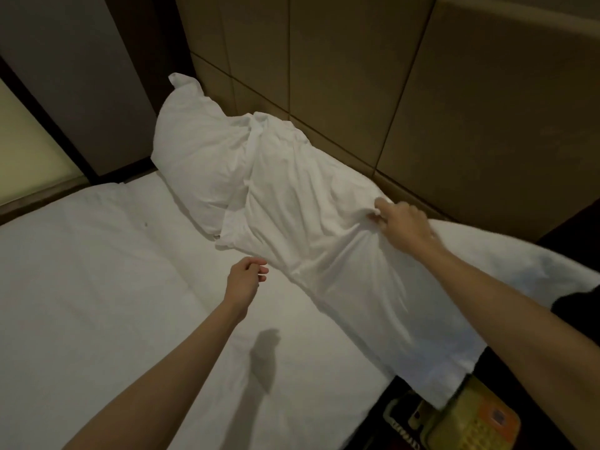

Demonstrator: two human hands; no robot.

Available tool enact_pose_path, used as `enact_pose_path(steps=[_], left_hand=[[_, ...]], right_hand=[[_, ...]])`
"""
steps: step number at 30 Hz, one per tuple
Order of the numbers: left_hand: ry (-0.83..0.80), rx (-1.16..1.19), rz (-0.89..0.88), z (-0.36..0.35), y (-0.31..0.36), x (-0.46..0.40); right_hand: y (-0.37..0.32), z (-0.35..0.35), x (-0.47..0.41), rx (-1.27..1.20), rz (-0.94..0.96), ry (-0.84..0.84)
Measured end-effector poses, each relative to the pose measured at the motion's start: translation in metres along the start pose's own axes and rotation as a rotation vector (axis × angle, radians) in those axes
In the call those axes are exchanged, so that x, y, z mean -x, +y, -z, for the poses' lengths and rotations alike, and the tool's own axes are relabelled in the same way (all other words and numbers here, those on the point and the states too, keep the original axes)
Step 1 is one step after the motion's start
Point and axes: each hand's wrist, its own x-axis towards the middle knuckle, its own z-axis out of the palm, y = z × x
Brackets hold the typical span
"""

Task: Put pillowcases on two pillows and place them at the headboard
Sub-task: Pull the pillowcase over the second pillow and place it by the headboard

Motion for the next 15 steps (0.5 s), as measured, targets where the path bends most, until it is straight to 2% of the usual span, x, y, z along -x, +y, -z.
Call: enact_pose_path(steps=[2,5,10,15], left_hand=[[0.024,0.000,-0.014,0.001,0.004,-0.003],[0.041,-0.009,-0.015,-0.001,0.001,-0.003],[0.008,-0.054,0.030,-0.009,-0.018,0.005],[0.011,-0.057,0.039,-0.008,-0.019,0.002]], right_hand=[[0.003,0.012,-0.011,-0.042,-0.042,0.083],[0.008,0.002,-0.002,-0.048,-0.060,0.063],[0.014,-0.040,0.039,0.047,-0.057,-0.290],[-0.007,-0.033,0.031,-0.058,-0.053,-0.143]])
